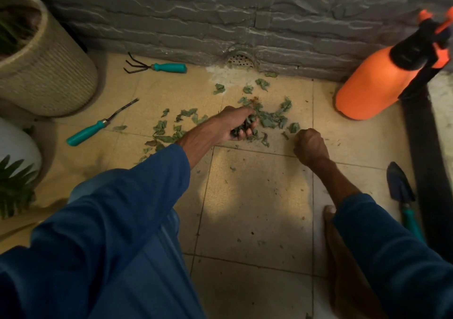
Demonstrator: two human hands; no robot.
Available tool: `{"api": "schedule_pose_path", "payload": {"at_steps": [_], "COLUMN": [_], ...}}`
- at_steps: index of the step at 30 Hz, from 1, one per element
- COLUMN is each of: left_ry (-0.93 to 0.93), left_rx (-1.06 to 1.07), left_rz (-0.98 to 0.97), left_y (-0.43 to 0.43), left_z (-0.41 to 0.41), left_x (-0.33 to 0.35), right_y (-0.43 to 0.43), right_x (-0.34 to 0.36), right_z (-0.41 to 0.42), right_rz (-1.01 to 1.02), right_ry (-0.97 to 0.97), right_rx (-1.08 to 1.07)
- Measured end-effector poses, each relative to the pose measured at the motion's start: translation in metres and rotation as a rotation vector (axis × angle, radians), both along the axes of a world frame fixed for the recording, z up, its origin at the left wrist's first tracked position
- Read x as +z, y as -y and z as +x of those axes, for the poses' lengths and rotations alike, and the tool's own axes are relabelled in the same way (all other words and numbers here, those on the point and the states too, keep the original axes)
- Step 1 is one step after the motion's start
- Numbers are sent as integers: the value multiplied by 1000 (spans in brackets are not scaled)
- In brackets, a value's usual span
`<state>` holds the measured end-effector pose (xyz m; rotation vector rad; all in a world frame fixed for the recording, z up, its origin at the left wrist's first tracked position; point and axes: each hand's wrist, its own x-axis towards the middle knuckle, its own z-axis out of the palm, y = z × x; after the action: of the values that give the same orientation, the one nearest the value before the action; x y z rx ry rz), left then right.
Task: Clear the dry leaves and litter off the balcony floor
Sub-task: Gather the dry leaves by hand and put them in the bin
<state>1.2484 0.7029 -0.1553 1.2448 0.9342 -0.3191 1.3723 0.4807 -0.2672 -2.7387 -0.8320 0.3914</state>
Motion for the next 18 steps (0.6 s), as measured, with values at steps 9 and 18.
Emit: {"api": "schedule_pose_path", "payload": {"at_steps": [9,18], "left_ry": [11,11], "left_rx": [-24,-24], "left_rz": [0,-2], "left_y": [-1,-4], "left_z": [-3,-3], "left_x": [-1,-3], "right_y": [-25,-24], "right_x": [10,8], "right_z": [-18,-17], "right_rz": [138,157], "right_ry": [80,40], "right_rx": [115,-15]}}
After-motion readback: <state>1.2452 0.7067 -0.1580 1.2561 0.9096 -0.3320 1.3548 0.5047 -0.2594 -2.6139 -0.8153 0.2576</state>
